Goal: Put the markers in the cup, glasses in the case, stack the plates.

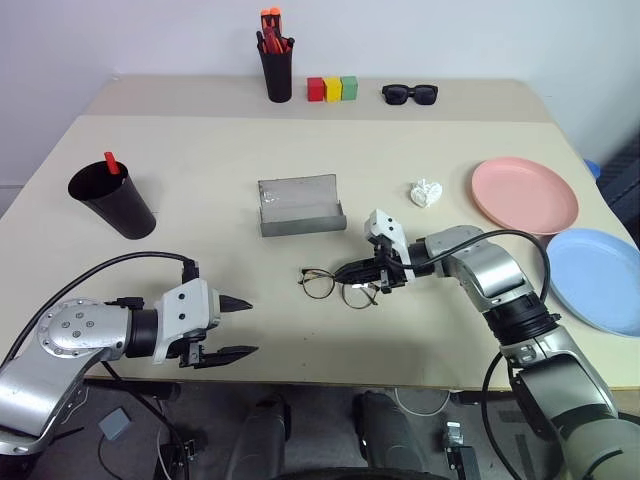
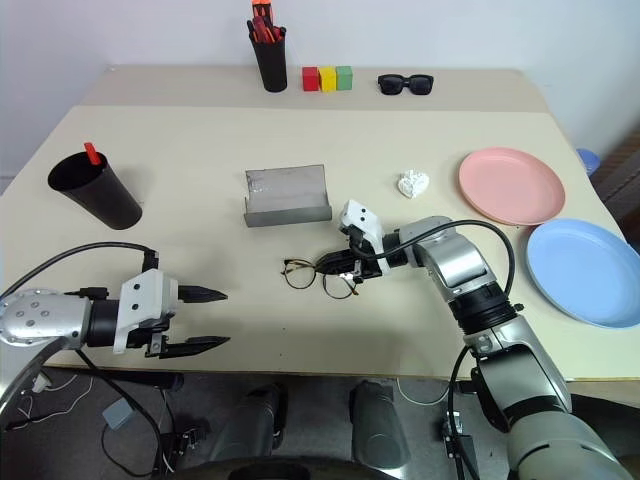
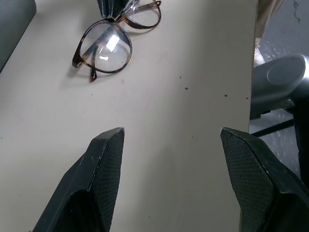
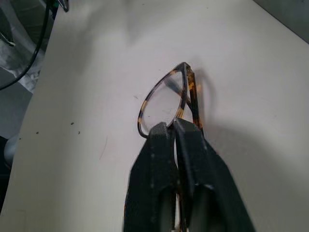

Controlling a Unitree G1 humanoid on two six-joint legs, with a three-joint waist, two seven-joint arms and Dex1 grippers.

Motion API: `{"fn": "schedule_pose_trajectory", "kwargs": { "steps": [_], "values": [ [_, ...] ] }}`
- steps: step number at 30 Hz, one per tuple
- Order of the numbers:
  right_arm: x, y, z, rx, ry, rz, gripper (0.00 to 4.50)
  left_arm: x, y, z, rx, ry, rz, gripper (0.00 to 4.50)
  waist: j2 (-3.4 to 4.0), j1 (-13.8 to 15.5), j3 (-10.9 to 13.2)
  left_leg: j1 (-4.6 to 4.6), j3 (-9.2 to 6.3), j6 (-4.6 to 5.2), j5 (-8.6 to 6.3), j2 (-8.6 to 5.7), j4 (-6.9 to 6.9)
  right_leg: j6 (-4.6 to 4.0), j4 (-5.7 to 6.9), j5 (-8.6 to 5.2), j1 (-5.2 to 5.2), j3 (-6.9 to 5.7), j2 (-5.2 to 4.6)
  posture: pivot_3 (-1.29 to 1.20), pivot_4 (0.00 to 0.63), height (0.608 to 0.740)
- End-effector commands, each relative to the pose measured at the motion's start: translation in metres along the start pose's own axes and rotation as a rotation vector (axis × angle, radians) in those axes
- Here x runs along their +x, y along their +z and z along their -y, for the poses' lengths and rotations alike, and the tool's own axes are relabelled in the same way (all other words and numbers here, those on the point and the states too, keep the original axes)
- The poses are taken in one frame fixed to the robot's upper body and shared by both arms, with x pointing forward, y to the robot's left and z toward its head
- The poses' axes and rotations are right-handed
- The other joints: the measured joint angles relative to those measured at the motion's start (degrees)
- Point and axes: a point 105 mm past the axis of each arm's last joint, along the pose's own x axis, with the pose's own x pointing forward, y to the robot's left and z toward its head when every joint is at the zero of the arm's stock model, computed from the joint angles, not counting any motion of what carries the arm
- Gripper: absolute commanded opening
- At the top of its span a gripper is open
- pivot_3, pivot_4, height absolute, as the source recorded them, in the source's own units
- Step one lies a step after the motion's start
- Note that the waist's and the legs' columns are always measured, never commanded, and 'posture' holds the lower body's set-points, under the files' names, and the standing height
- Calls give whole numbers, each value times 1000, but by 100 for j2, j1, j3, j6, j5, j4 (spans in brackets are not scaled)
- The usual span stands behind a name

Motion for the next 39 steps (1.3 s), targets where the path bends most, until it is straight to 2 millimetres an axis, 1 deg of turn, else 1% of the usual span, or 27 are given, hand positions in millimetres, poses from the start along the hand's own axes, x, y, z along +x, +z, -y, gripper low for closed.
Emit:
{"fn": "schedule_pose_trajectory", "kwargs": {
  "steps": [1, 10, 13, 17, 22, 25, 26, 27, 29, 31, 35, 37, 39],
  "values": [
    [0, 9, -2, -51, 2, 13, 10, 1, 5, 2, 24, -7, 4, 3244, 0, 0, 0, 0, 0, 0, 0, 0, 0, 0, 0, 0, 0, 0, 0, 0, 150, 740],
    [-7, 8, 0, -53, -28, 11, 10, 2, 5, 1, 23, 8, 15, 3244, 0, 1, 0, 0, 0, 0, 0, 0, 0, -1, -1, 0, 0, 0, 0, 0, 150, 740],
    [-11, 5, -3, -36, -15, 0, 10, 1, 4, 1, 14, 15, 16, 3244, 0, 1, 0, 0, 0, 0, 0, 0, -1, 0, -2, 0, 0, 0, 0, 0, 150, 740],
    [-11, 3, -6, -39, 1, -10, 10, 1, 1, 2, 16, 13, 4, 3244, 0, 2, 0, 0, 0, 0, 0, 0, -1, -1, -4, 0, 0, 0, -1, 0, 150, 740],
    [-8, 2, -6, -45, -4, -9, 10, 1, 2, 1, 19, 16, 4, 3244, 0, 2, 0, 0, 1, 0, 0, 0, -1, -2, -5, -1, 0, 0, -1, 0, 150, 740],
    [-8, 3, -4, -55, -12, -4, 821, 1, 2, 2, 17, 17, 4, 3244, 0, 2, 0, 0, 1, 0, 0, 0, -2, -2, -5, -1, 1, 0, -1, 0, 150, 740],
    [-10, 5, -2, -63, -25, 2, 1184, 2, 2, 2, 17, 17, 5, 3244, 0, 2, 0, 0, 1, 0, 0, 0, -2, -2, -5, -1, 1, 0, -1, 0, 150, 740],
    [-11, 7, 1, -72, -40, 6, 1768, 2, 2, 2, 17, 18, 5, 3244, 0, 2, 0, 0, 1, 0, 0, 0, -2, -2, -5, -1, 0, 0, -1, 0, 150, 740],
    [-17, 11, 6, -85, -65, 11, 2706, 3, 3, 2, 16, 19, 9, 3244, 0, 2, 0, 0, 1, 0, 0, 0, -2, -2, -6, -1, 0, 0, -1, 0, 150, 740],
    [-21, 14, 8, -92, -75, 13, 2706, 3, 3, 3, 15, 19, 11, 3244, 1, 1, 1, 0, 1, 0, 0, 0, -2, -2, -6, -1, 0, 0, -1, 0, 150, 740],
    [-39, 34, 20, -129, -126, 48, 2706, 4, 3, 3, 15, 19, 15, 3244, 6, 1, 4, 0, 2, 0, 0, 0, -3, -2, -8, -1, 0, 0, -1, 0, 150, 740],
    [-42, 39, 22, -136, -131, 56, 2706, 5, 4, 3, 15, 20, 17, 3244, 6, 1, 4, -1, 2, 0, 0, 0, -3, -2, -9, -1, 0, 0, -1, 0, 150, 740],
    [-42, 40, 20, -135, -116, 56, 2706, 5, 4, 3, 15, 21, 17, 3244, 5, 1, 3, 0, 2, 0, 0, 0, -6, -2, -10, -1, 0, 0, -1, 0, 150, 740]
  ]
}}
